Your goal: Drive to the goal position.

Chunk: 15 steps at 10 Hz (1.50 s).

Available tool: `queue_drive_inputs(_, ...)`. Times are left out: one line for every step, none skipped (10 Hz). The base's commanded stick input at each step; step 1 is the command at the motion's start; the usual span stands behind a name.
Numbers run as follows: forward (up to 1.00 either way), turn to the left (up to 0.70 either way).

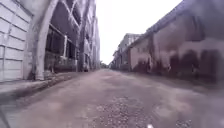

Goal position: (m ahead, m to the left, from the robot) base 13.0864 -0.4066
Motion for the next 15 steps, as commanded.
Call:
queue_drive_inputs(1.00,0.00)
queue_drive_inputs(1.00,0.00)
queue_drive_inputs(1.00,0.00)
queue_drive_inputs(1.00,0.00)
queue_drive_inputs(1.00,0.00)
queue_drive_inputs(1.00,0.00)
queue_drive_inputs(1.00,0.00)
queue_drive_inputs(1.00,0.00)
queue_drive_inputs(1.00,0.00)
queue_drive_inputs(1.00,0.00)
queue_drive_inputs(1.00,0.00)
queue_drive_inputs(1.00,0.00)
queue_drive_inputs(1.00,0.00)
queue_drive_inputs(1.00,0.00)
queue_drive_inputs(1.00,0.00)
